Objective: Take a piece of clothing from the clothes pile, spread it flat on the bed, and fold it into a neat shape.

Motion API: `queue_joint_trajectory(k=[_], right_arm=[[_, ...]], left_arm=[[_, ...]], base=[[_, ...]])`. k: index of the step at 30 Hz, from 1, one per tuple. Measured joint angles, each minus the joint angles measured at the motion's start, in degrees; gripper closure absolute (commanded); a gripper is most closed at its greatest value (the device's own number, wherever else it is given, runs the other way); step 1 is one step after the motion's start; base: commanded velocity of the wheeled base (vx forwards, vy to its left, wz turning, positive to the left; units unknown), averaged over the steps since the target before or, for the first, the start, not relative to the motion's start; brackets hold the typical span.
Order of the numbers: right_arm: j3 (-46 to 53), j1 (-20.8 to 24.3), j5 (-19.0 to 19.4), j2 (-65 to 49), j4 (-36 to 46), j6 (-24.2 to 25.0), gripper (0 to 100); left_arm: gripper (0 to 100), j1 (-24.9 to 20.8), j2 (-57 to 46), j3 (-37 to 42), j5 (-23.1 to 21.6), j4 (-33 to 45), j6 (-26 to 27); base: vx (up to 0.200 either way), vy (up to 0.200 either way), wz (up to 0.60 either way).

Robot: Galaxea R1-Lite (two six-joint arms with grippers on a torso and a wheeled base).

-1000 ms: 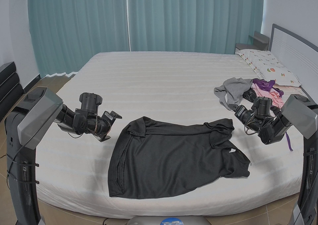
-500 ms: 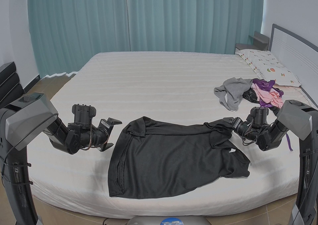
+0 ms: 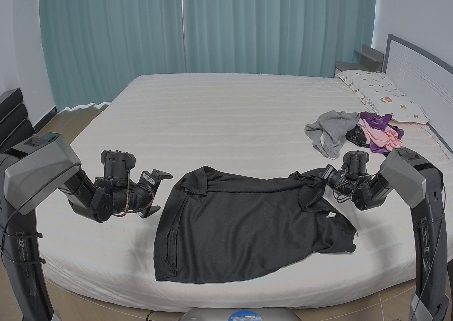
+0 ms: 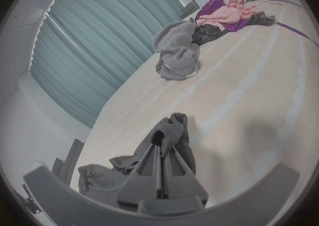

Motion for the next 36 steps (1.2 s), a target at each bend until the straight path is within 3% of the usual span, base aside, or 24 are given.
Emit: queue_joint_trajectory(k=[14,15,20,25,36], right_arm=[[-23.1,0.2,-6.4,4.9,0.1,-0.1,100],[-25.4,0.2,-7.1,5.7,0.8,-0.3,0],[-32.2,0.2,-9.4,9.2,5.3,-1.2,0],[-32.9,0.1,-9.8,11.1,5.8,-1.5,0],[-17.5,-1.6,-6.4,5.4,4.5,-1.3,0]], left_arm=[[0,-0.3,-0.2,0.7,0.2,-0.1,0.0],[0,-0.4,-0.2,0.7,0.2,-0.1,0.0],[0,-0.4,-0.2,0.8,0.2,-0.1,0.1],[0,-0.4,-0.2,0.7,0.3,-0.1,0.1],[0,-0.4,-0.2,0.8,0.3,-0.1,0.2]], base=[[0.0,0.0,0.0],[0.0,0.0,0.0],[0.0,0.0,0.0],[0.0,0.0,0.0],[0.0,0.0,0.0]])
